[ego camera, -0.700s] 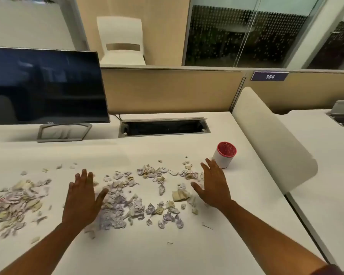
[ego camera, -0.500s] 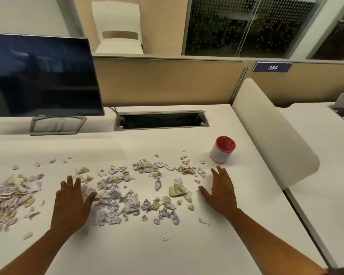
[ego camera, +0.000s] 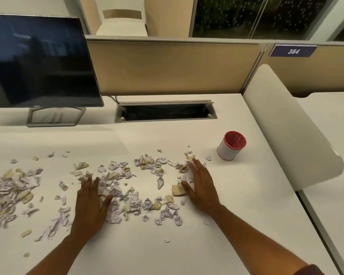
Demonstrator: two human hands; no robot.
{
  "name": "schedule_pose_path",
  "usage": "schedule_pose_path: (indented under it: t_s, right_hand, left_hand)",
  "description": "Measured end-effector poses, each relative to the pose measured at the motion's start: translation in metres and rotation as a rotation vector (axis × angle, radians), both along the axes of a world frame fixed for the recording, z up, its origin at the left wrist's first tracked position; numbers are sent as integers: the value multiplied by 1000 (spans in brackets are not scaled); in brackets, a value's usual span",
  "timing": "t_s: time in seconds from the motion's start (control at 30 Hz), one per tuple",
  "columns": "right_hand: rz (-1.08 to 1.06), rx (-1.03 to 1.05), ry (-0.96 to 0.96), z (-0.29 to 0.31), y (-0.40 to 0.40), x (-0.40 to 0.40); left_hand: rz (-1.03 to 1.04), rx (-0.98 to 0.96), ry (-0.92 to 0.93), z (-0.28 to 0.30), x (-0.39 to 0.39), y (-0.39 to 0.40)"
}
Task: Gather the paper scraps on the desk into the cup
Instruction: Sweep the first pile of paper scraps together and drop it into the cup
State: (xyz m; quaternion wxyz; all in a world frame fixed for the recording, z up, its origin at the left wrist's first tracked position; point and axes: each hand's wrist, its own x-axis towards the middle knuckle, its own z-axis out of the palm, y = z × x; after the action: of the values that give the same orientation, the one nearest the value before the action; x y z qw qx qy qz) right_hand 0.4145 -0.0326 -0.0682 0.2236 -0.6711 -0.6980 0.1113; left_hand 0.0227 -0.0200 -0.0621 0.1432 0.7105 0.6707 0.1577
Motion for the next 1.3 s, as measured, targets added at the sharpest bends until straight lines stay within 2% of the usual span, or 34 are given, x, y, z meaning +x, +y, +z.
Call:
schedule_pose_path:
  t_s: [0.1, 0.17, 0.27, 0.37, 0.43, 0.6, 0.77, 0.83, 0.9, 0.97, 1.07, 1.17, 1.23, 1.3]
  right_hand:
    - [-170, 48, -7, 7, 26, 15]
    - [-226, -17, -54, 8, 42, 23]
    - [-194, -148, -108, 4, 61, 25]
    - [-117, -175, -70, 6, 78, 17]
    - [-43, -181, -38, 7, 88, 7]
    - [235, -206, -39, 3, 85, -27]
    - [455, -211, 39, 3, 51, -45]
    - [470, -232, 149, 6, 32, -44]
    - [364, -242, 256, 13, 14, -36]
    - [206, -162, 257, 18, -2, -22]
    - [-42, -12, 120, 11, -34, 0]
    - [-268, 0, 38, -5, -74, 2]
    - [-302, -49, -24, -14, -92, -14]
    - [-267, -84, -37, -16, -94, -37]
  left_hand:
    - [76, 111, 92, 10, -15, 12]
    - [157, 139, 142, 13, -27, 19]
    - [262, 43, 154, 11, -44, 38]
    - [271, -101, 88, 4, -53, 66]
    - [219, -160, 48, 0, -49, 79]
    - [48, -145, -24, -5, -15, 72]
    - [-279, -153, -169, -9, 28, 23]
    - [-365, -165, -204, -7, 32, 7]
    - [-363, -140, -195, -4, 27, -5]
    - [-273, -65, -136, 2, 16, -17]
    - [-11, 35, -29, 10, -7, -41]
    - [295, 14, 57, 8, -22, -74]
    - [464, -73, 45, 5, -19, -91]
    - [493, -129, 15, 5, -9, -95]
